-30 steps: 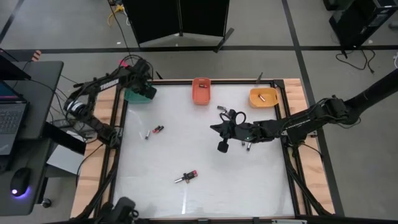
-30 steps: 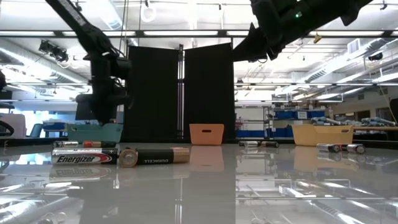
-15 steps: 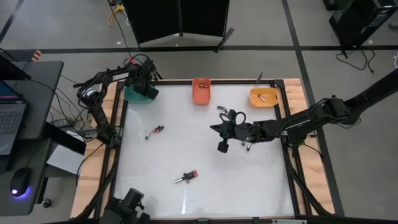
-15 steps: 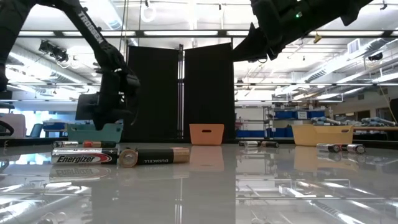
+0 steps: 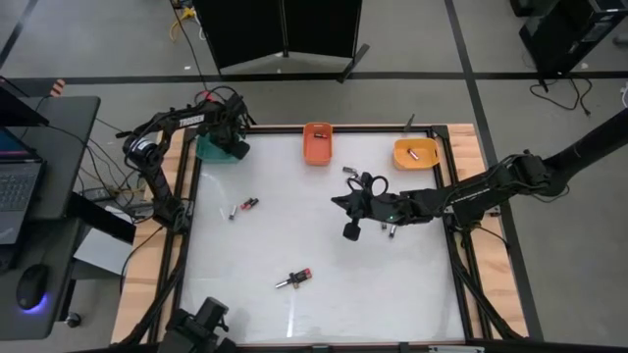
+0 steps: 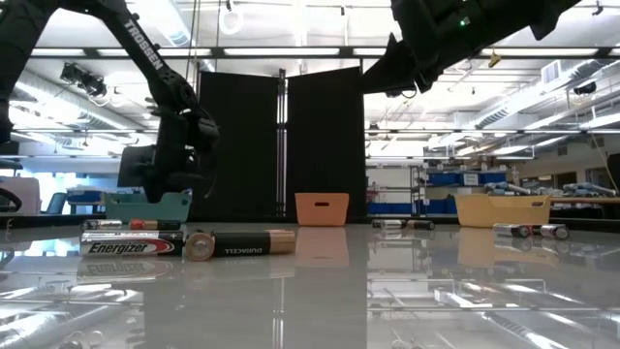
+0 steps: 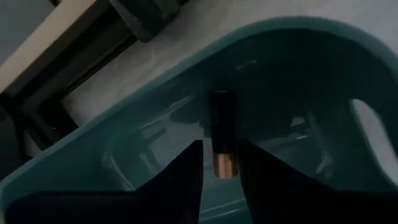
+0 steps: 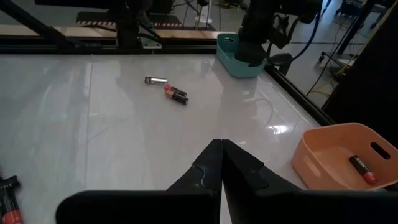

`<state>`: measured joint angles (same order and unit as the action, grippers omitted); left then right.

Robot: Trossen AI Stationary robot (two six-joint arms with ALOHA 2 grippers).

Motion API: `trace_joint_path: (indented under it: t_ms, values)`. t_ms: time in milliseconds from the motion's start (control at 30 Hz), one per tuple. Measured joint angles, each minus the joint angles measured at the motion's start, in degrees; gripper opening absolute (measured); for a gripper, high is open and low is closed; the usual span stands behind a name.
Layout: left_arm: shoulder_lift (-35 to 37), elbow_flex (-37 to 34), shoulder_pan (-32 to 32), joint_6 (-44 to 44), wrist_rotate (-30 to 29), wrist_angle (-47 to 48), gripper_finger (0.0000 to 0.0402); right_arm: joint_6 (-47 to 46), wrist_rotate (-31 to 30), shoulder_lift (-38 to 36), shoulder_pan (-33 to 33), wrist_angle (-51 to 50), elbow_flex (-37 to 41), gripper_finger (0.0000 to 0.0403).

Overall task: Sort batteries
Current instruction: Put the middle right copper battery into the green container, then put the bottom center silver battery into the yellow container

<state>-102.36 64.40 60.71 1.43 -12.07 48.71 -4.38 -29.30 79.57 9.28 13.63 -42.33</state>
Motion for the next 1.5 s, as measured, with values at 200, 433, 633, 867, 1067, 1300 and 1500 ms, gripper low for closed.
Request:
trace_joint_path:
  t_ms: [200, 433, 633, 867, 1067, 1300, 1500]
  values:
    - [1.43, 0.00, -0.07, 1.12, -3.64, 1.03, 0.0111, 0.22, 0.02, 0.00, -0.37, 0.73, 0.00, 0.0019]
    - [9.13, 0.00, -1.30, 1.59, -7.88, -2.28, 0.0096, 2.92, 0.02, -0.01, -0.98, 0.73, -0.20, 0.0018]
    - [20.17, -2.23, -5.49, 0.99, -7.81, -8.99, 0.0060, 4.44, 0.18, -0.17, -0.71, 0.77, -0.85, 0.0010]
    - [32.88, -12.93, -15.12, -0.29, -6.75, -22.27, 0.0034, 3.71, 4.76, -0.28, -0.42, 0.38, -0.85, 0.0010]
    - [39.22, -24.04, -25.12, -0.66, -2.01, -32.46, 0.0032, 0.95, 6.56, -0.02, -0.42, -0.97, -0.72, 0.0010]
    - [40.65, -30.55, -38.88, -6.09, 4.56, -41.83, 0.0032, -1.50, 6.62, 0.00, -0.42, -1.12, -0.26, 0.0010]
    - [40.65, -30.73, -53.98, -10.26, 4.87, -43.25, 0.0032, -1.60, 6.63, 0.02, -0.62, -1.73, -0.24, 0.0010]
